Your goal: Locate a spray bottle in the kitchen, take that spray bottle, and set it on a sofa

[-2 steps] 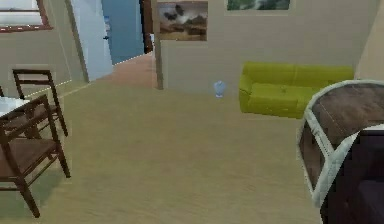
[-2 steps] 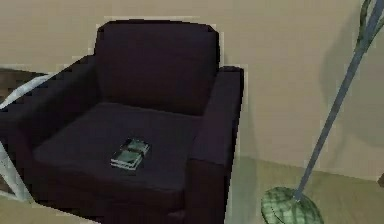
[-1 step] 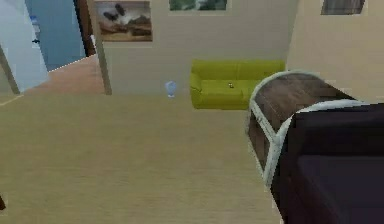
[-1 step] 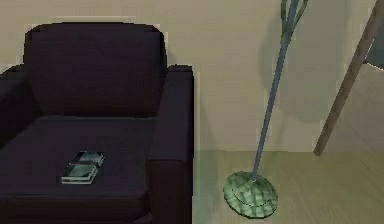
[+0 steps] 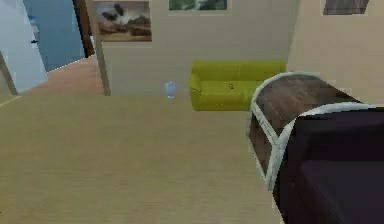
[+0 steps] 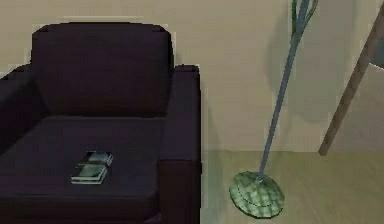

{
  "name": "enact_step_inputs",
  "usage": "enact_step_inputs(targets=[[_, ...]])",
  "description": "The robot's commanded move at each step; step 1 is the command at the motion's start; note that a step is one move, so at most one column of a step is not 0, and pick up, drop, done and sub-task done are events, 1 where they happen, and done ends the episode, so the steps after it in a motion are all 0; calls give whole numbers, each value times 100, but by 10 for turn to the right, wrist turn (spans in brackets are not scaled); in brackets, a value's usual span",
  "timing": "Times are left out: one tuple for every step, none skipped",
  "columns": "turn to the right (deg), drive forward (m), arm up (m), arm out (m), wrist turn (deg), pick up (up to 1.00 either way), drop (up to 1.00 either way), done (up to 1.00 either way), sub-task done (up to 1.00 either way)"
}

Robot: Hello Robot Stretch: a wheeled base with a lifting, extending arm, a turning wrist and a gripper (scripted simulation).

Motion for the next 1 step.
enact_step_inputs(targets=[[390, 0, 0, 0, 0, 0, 0, 0, 0]])
